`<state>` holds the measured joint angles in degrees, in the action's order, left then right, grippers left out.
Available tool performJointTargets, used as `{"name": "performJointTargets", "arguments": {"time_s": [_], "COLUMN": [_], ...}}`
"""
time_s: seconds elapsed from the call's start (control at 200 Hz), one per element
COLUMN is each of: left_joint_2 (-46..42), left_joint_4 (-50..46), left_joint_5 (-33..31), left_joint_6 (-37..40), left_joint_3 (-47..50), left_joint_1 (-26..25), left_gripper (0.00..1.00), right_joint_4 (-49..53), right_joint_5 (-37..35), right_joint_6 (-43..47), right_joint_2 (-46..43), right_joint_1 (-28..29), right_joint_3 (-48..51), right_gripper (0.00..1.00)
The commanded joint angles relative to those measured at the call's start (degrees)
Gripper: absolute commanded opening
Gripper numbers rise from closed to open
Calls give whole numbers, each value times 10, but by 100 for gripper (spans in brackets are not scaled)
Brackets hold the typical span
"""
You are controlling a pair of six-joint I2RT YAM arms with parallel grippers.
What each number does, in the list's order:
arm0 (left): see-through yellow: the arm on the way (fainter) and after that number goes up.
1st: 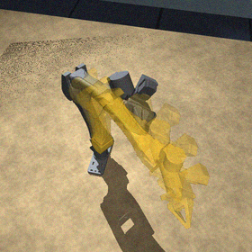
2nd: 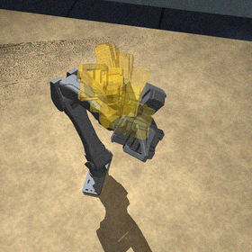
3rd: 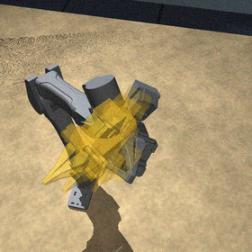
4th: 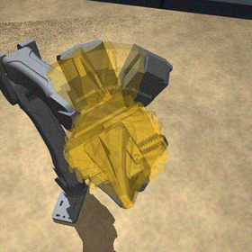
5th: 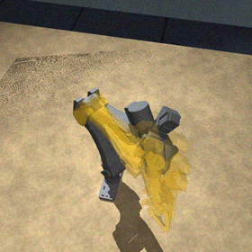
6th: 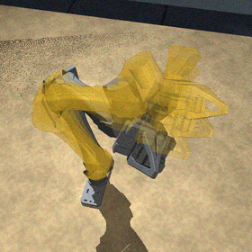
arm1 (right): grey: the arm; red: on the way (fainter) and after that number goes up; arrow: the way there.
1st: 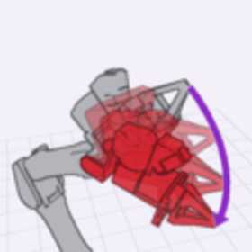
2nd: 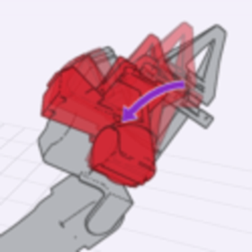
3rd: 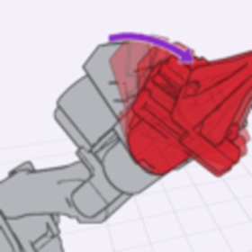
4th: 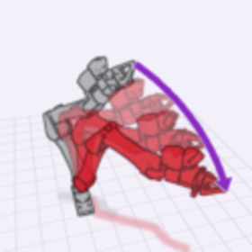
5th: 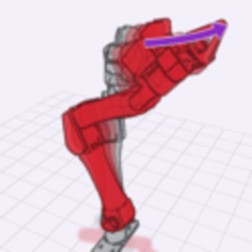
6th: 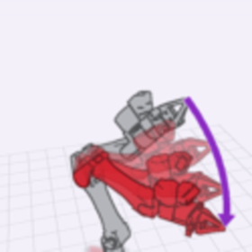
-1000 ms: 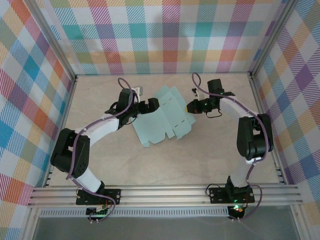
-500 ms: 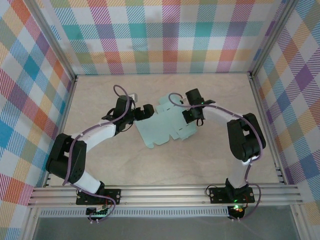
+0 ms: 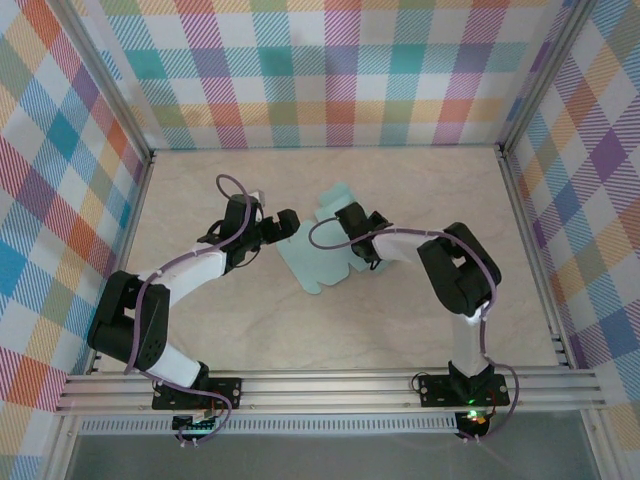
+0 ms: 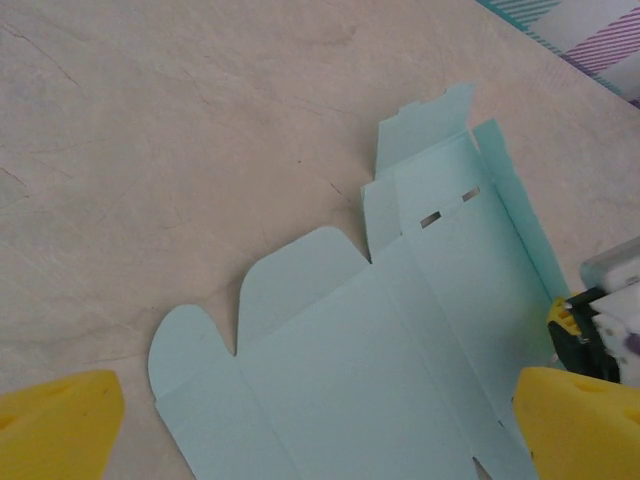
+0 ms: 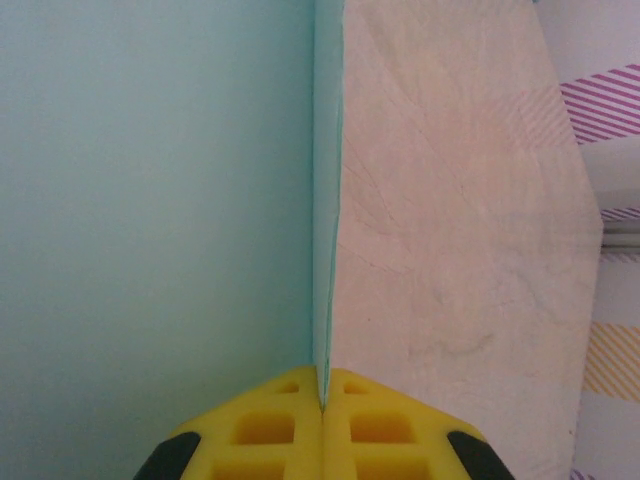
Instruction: Fold the paper box
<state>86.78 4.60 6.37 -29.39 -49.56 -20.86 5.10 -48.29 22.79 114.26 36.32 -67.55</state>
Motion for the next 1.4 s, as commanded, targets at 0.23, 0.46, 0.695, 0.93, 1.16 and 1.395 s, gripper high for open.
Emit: {"name": "performJointTargets", "arguments": {"time_s": [0.23,0.46,0.695,0.93,1.16,1.395], "left_joint_2": [-9,24,107,202,239,247], "left_joint_4": [49,106,115,92,98,107], "left_joint_5": [73,165,271,305,331,400], "left_joint_6": [15,54,150,168,158,162], "left_joint_3": [11,-36,-145,-255,-301,-300], "left_joint_1": [5,4,4,5,5,5], "left_gripper": [100,95,82,82,83,76], "right_joint_4": [57,171,263,343,371,367], "right_joint_5": [255,584,802,912,946,977], "right_joint_6": [-39,-73,-107,-94,-73,-84], "right_joint_2": [-82,-127,-110,-97,-98,-92], "right_joint_1": [-37,-118,-169,-194,-205,-222], "right_joint_3": [6,-42,-93,-132,-131,-133], "right_gripper": [0,0,0,0,0,0]}}
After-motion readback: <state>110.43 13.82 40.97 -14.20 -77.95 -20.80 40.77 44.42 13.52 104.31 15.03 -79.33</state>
